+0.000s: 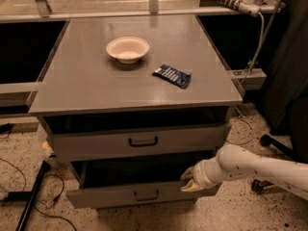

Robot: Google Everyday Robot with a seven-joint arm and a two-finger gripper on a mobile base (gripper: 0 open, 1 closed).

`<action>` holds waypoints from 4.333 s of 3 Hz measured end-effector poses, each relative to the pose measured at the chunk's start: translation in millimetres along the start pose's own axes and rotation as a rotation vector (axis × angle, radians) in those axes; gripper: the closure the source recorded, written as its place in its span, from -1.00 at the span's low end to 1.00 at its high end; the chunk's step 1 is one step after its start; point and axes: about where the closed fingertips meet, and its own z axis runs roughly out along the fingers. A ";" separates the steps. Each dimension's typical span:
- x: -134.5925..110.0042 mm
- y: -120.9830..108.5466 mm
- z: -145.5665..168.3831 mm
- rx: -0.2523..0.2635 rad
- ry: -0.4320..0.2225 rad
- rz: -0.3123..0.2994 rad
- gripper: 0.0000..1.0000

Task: Open middle drawer

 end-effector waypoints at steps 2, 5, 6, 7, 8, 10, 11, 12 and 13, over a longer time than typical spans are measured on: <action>-0.1 0.3 0.3 -0.001 0.000 0.000 0.17; 22.6 34.4 2.9 -0.034 -0.040 0.088 -0.67; 31.6 66.3 -4.6 -0.049 -0.060 0.114 -0.21; 27.9 64.5 -10.1 -0.049 -0.060 0.114 0.26; 24.0 62.8 -16.2 -0.049 -0.060 0.114 0.73; 22.8 62.3 -17.9 -0.049 -0.060 0.114 0.61; 22.8 62.3 -17.8 -0.049 -0.060 0.114 0.15; 22.8 62.7 -17.8 -0.049 -0.060 0.114 -0.32; 23.6 74.0 -18.0 -0.062 -0.063 0.110 -0.78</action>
Offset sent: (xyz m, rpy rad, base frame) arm 0.0000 0.0001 -0.0001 0.0001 0.0002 0.0003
